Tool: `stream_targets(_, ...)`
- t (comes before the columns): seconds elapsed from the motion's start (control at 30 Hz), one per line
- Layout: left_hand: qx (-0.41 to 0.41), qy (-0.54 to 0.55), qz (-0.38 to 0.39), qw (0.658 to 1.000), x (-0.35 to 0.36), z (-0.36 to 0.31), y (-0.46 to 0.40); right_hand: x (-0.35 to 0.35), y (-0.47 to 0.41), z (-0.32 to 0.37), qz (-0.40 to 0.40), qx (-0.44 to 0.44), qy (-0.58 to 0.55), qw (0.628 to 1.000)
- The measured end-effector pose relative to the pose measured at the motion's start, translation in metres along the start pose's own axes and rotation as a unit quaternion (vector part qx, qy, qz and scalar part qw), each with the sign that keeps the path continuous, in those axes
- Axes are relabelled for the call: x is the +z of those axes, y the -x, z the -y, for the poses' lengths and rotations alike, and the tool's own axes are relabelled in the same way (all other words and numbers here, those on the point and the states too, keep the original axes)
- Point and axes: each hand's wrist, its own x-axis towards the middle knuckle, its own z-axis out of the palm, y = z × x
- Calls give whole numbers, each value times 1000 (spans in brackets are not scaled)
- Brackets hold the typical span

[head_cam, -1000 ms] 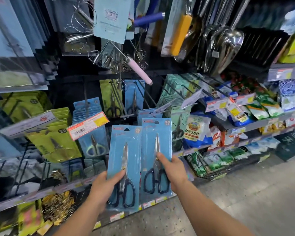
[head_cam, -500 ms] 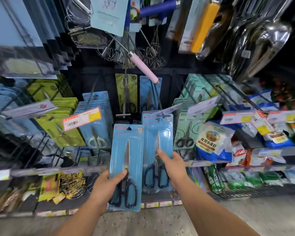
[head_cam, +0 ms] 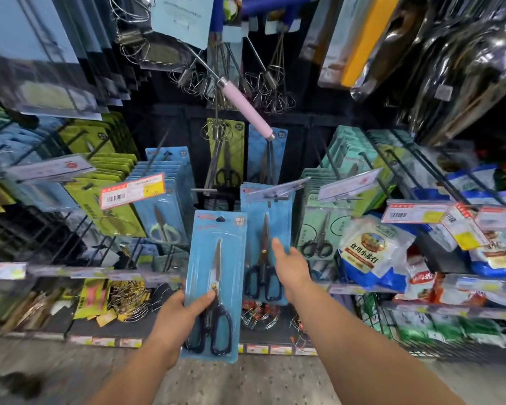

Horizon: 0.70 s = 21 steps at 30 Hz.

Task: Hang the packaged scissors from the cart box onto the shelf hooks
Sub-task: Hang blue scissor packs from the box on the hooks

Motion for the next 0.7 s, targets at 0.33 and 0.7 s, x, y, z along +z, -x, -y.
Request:
stream_targets(0.33,12,-4,2,1000,2,-5,3,6,-10,8,12,42,8,999)
stream_targets(0.7,20,27,25,999,8,-2,2,-3,15,-22,101,109,-21,989)
